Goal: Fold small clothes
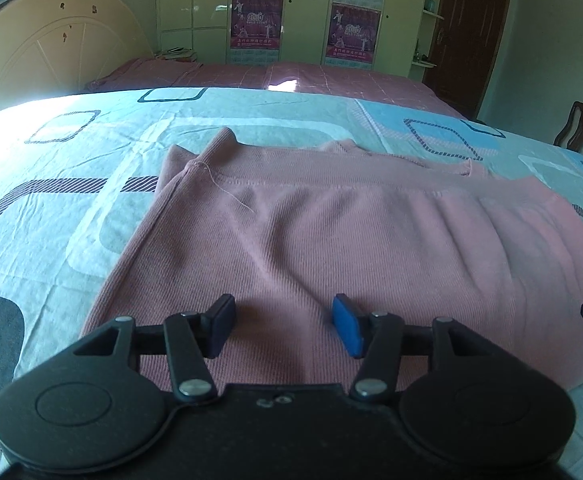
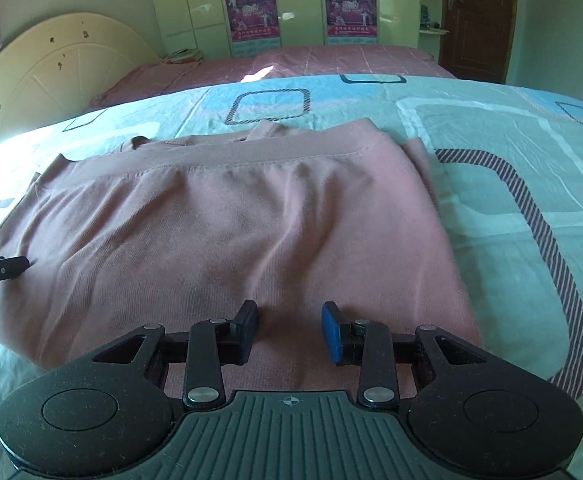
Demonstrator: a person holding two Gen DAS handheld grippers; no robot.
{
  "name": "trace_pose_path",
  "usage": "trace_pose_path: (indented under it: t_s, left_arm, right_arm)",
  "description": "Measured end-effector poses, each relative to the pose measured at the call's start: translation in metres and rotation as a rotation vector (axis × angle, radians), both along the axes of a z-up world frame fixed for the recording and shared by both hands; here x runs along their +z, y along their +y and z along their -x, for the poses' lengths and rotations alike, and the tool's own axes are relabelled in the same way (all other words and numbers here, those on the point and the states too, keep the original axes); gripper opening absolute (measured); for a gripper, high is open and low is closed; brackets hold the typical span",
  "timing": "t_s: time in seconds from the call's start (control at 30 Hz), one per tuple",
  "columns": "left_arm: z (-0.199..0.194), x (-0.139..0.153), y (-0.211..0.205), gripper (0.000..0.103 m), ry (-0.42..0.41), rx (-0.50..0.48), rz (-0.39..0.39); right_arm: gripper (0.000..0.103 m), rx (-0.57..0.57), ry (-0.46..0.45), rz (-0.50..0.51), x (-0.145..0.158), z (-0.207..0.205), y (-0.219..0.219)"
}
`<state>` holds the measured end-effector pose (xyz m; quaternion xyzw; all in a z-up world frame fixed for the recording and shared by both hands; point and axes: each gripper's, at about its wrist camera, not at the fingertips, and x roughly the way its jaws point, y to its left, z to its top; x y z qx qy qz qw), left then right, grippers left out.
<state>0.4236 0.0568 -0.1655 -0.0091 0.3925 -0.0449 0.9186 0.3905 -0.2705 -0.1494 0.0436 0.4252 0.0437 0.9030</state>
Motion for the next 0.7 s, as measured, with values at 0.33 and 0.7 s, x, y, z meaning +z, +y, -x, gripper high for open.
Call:
trace_pose_path:
  t_s: [0.33, 0.7]
  left_arm:
    - [-0.001, -0.002, 0.001, 0.060, -0.008, -0.004, -0.011]
    - [0.001, 0.005, 0.003, 0.059, 0.012, 0.019, 0.005]
  right_arm:
    - [0.034, -0.030, -0.019, 0.034, -0.003, 0.009, -0.020]
    - [0.034, 0.004, -0.049, -0.045, 0.018, 0.017, -0.001]
